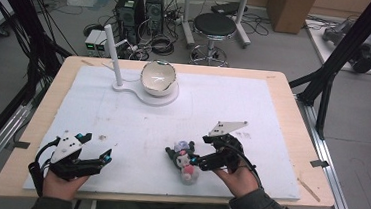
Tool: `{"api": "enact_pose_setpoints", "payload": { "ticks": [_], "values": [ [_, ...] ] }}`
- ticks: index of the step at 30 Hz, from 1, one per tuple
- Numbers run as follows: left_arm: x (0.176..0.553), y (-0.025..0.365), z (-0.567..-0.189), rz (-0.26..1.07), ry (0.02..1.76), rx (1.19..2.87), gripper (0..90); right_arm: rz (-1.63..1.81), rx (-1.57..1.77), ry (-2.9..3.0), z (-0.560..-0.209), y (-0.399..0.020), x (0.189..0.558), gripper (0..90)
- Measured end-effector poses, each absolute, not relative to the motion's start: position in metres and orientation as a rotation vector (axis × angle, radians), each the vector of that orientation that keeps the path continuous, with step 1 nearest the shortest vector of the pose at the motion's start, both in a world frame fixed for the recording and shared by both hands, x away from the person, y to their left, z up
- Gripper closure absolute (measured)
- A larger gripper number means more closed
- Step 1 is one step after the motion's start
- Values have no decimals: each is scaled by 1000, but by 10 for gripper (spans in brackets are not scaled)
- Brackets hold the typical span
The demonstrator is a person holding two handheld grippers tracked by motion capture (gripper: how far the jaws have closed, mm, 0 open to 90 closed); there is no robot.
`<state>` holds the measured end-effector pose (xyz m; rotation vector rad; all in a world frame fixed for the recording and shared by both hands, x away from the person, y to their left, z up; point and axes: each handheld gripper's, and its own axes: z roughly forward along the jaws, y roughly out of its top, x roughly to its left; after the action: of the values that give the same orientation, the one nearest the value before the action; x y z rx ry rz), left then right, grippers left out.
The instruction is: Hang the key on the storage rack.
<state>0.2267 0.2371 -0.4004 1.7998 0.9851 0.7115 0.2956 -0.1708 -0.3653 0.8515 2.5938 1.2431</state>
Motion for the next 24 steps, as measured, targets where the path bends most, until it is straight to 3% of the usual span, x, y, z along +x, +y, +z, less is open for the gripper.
{"api": "enact_pose_setpoints", "payload": {
  "ticks": [24],
  "values": [
    [226, 236, -400, 719, 973, 1799, 182, 1025, 937, 2675, -399, -129, 294, 220]
  ]
}}
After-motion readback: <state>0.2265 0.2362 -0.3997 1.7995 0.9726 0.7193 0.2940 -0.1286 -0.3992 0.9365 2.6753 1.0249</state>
